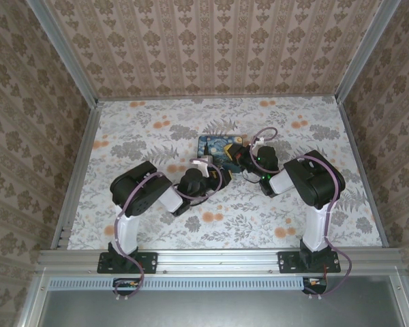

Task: Unlock a padlock with a key

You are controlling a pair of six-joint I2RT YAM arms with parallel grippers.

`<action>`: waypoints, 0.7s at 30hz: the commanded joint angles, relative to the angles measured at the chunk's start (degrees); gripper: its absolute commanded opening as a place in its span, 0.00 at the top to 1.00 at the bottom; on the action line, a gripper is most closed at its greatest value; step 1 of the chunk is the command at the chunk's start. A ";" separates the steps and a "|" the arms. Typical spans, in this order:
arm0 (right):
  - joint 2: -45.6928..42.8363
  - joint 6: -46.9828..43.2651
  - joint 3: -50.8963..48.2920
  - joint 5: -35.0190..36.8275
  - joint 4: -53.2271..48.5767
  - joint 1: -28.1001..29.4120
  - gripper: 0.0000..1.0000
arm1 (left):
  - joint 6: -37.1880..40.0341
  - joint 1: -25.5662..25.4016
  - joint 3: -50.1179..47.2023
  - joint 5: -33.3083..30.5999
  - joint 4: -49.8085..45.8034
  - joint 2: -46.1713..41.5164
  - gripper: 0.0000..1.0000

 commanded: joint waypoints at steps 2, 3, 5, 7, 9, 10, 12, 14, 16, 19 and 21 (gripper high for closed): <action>0.98 0.32 -0.73 0.18 2.59 -0.11 1.00 | -0.84 -0.18 0.39 -1.40 -2.20 2.44 0.49; 1.02 0.35 -0.78 0.18 2.65 -0.11 1.00 | -0.95 -0.18 0.38 -1.73 -1.96 2.47 0.50; 1.05 0.32 -0.83 0.20 2.66 -0.07 1.00 | -1.04 -0.10 0.39 -2.13 -1.69 2.53 0.52; 1.20 0.32 -0.85 0.18 2.78 -0.11 1.00 | -1.15 -0.24 0.66 -2.26 -1.92 2.58 0.52; 1.34 0.40 -0.86 0.23 2.91 -0.11 1.00 | -1.14 -0.34 0.86 -2.80 -2.68 2.53 0.51; 1.35 0.40 -0.94 0.26 2.90 -0.11 1.00 | -1.14 -0.38 1.01 -3.07 -3.12 2.65 0.51; 1.36 0.41 -0.98 0.33 2.89 -0.09 1.00 | -1.20 -0.62 1.12 -3.93 -4.20 2.63 0.51; 1.40 0.41 -1.04 0.35 3.03 -0.11 1.00 | -1.07 -0.88 1.45 -4.86 -5.43 2.60 0.52; 1.41 0.41 -1.02 0.36 2.97 -0.11 1.00 | -0.79 -1.29 1.84 -5.62 -6.09 2.58 0.58; 1.35 0.45 -1.14 0.31 3.01 -0.11 1.00 | -0.79 -1.82 1.92 -6.07 -4.76 2.53 0.60; 1.35 0.50 -1.22 0.36 2.97 -0.11 1.00 | -1.04 -1.96 1.97 -5.80 -3.70 2.29 0.60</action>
